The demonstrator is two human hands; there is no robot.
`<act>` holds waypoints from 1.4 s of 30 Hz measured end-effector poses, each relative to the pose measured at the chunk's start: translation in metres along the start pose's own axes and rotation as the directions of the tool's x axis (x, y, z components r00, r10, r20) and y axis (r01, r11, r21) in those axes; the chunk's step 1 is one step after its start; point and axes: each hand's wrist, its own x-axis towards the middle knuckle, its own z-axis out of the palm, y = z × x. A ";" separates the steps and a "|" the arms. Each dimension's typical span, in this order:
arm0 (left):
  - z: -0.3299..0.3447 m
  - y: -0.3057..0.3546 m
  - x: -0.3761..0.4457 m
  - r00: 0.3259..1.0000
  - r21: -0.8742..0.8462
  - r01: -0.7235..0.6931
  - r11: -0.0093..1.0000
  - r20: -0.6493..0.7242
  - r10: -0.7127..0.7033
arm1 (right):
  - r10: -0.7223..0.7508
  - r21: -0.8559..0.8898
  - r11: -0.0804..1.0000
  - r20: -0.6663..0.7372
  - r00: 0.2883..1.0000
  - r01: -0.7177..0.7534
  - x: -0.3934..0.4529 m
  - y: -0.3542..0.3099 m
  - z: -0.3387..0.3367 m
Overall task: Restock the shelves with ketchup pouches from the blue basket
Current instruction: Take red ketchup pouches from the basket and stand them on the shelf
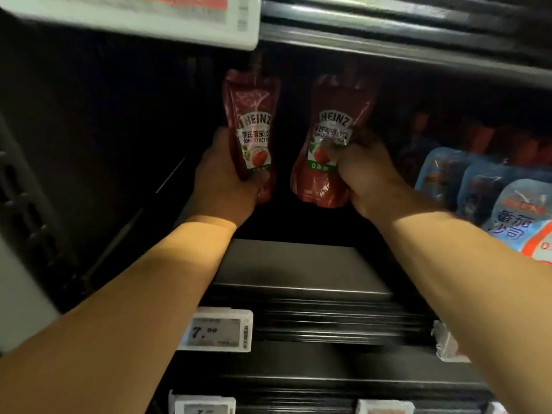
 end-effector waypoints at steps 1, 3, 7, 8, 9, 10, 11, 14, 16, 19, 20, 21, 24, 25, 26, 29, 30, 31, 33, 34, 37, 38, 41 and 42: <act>0.000 0.000 0.001 1.000 0.013 0.004 1.000 -0.011 -0.004 | -0.007 0.021 1.000 -0.010 1.000 0.007 0.009 0.006 0.005; 0.000 0.001 0.002 0.999 0.036 0.006 0.999 -0.032 -0.005 | -0.063 0.015 0.998 -0.005 0.998 0.063 0.024 0.018 0.012; 0.002 0.004 0.001 0.995 0.057 0.021 0.998 -0.094 -0.016 | -0.188 0.011 0.982 -0.031 0.982 0.189 0.053 0.034 0.029; 0.002 0.005 0.001 0.994 0.056 0.015 0.998 -0.106 -0.009 | -0.188 0.036 0.981 -0.060 0.980 0.191 0.061 0.036 0.033; 0.002 0.005 0.001 0.994 0.059 0.009 0.998 -0.110 -0.002 | -0.191 0.033 0.980 -0.093 0.977 0.194 0.068 0.037 0.036; 0.003 0.004 0.002 0.994 0.063 0.005 0.998 -0.111 0.002 | -0.207 -0.013 0.978 -0.118 0.971 0.207 0.074 0.039 0.039; 0.003 0.002 0.003 0.994 0.073 0.009 0.997 -0.113 0.000 | -0.234 -0.062 0.972 -0.131 0.963 0.228 0.080 0.041 0.041; 0.008 0.000 0.006 0.994 0.133 0.019 0.991 -0.113 -0.004 | -0.318 -0.194 0.937 -0.141 0.937 0.289 0.091 0.049 0.043; 0.009 -0.001 0.008 0.994 0.158 0.016 0.987 -0.109 0.001 | -0.338 -0.323 0.902 -0.121 0.933 0.285 0.100 0.052 0.041; 0.010 0.003 0.005 0.997 0.186 0.021 0.982 -0.072 -0.008 | -0.320 -0.447 0.863 -0.122 0.940 0.236 0.110 0.055 0.033; 0.011 0.004 0.006 0.999 0.206 0.018 0.978 -0.053 -0.008 | -0.314 -0.463 0.858 -0.134 0.940 0.221 0.112 0.056 0.030; 0.014 0.004 0.011 0.999 0.239 0.014 0.971 -0.041 -0.005 | -0.307 -0.478 0.853 -0.136 0.942 0.209 0.114 0.056 0.028; 0.033 -0.002 0.039 0.999 0.361 0.054 0.931 -0.027 -0.047 | -0.244 -0.486 0.858 -0.104 0.964 0.165 0.117 0.060 0.027; 0.043 -0.002 0.049 0.996 0.372 0.092 0.924 -0.025 -0.089 | -0.230 -0.475 0.866 -0.103 0.968 0.156 0.117 0.062 0.027; 0.054 -0.003 0.057 0.991 0.373 0.128 0.919 -0.023 -0.129 | -0.236 -0.465 0.871 -0.109 0.966 0.161 0.117 0.063 0.026; 0.082 -0.007 0.073 0.986 0.387 0.149 0.910 0.010 -0.166 | -0.308 -0.435 0.872 -0.133 0.942 0.223 0.120 0.066 0.026; 0.087 -0.008 0.077 0.986 0.375 0.140 0.917 0.030 -0.163 | -0.311 -0.435 0.871 -0.132 0.941 0.227 0.120 0.065 0.027; 0.089 -0.011 0.079 0.986 0.344 0.129 0.930 0.054 -0.156 | -0.307 -0.430 0.874 -0.123 0.944 0.228 0.120 0.065 0.028; 0.089 -0.015 0.082 0.988 0.263 0.121 0.957 0.063 -0.142 | -0.295 -0.408 0.884 -0.109 0.949 0.227 0.122 0.066 0.028; 0.087 -0.016 0.083 0.989 0.240 0.123 0.963 0.046 -0.138 | -0.287 -0.407 0.886 -0.104 0.952 0.223 0.122 0.067 0.029; 0.081 -0.020 0.081 0.994 0.248 0.091 0.965 0.032 -0.102 | -0.225 -0.438 0.881 -0.055 0.973 0.179 0.122 0.067 0.034; 0.081 -0.020 0.080 0.995 0.254 0.078 0.964 0.039 -0.091 | -0.209 -0.457 0.874 -0.044 0.977 0.166 0.121 0.066 0.036; 0.083 -0.018 0.080 0.994 0.247 0.088 0.965 0.034 -0.099 | -0.186 -0.548 0.826 -0.040 0.982 0.134 0.122 0.066 0.035; 0.084 -0.018 0.080 0.995 0.247 0.089 0.965 0.031 -0.099 | -0.173 -0.593 0.797 -0.047 0.984 0.112 0.122 0.066 0.035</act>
